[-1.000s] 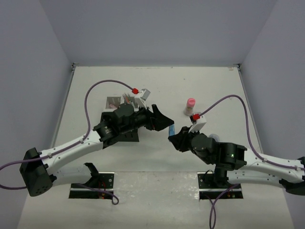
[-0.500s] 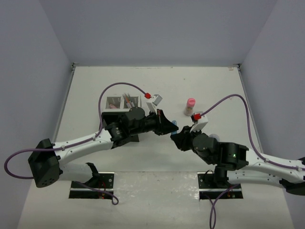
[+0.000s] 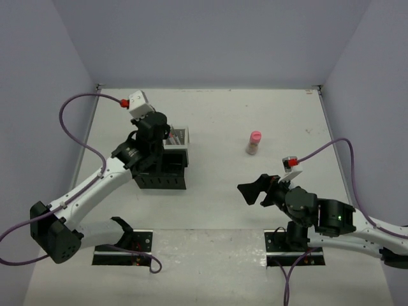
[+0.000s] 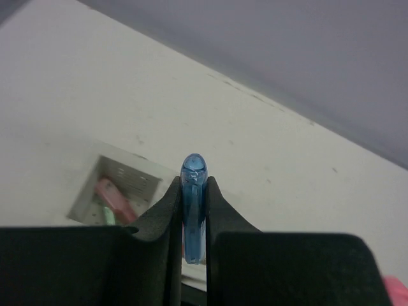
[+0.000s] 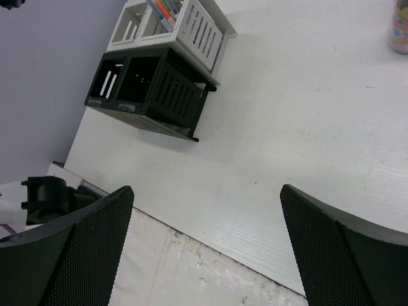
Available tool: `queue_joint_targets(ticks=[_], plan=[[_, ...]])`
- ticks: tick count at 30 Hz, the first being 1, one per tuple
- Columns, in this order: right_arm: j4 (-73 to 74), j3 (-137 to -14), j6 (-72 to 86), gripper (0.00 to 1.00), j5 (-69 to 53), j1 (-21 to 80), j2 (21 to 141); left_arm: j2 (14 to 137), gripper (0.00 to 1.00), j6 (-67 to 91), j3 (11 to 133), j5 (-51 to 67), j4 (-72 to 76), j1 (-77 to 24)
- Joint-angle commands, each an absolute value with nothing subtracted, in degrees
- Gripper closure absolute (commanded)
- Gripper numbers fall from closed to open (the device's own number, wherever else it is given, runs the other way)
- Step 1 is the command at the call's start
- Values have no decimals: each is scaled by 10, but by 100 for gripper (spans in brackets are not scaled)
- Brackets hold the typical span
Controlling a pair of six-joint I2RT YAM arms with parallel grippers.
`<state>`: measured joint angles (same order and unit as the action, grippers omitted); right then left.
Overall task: Sort the stationery into containers
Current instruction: Place the stationery in the storage box.
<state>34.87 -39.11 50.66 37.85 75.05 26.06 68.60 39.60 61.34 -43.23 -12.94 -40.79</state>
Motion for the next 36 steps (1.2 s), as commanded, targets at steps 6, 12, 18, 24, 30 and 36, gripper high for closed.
queue_joint_targets(ticks=[6, 12, 18, 24, 30, 36], plan=[[402, -377, 539, 1, 375, 753, 245, 736, 100, 361, 577, -629, -39, -291], [421, -374, 549, 1, 379, 753, 242, 773, 100, 400, 548, -599, -34, -276], [475, -393, 579, 1, 392, 753, 227, 801, 59, 431, 517, -577, -30, -274], [567, -442, 631, 1, 425, 748, 259, 766, 8, 457, 509, -520, -56, -275], [593, -482, 627, 1, 407, 692, 341, 690, 0, 401, 547, -456, -75, -318], [628, -500, 676, 1, 392, 688, 350, 765, 0, 243, 728, -348, -117, -423]])
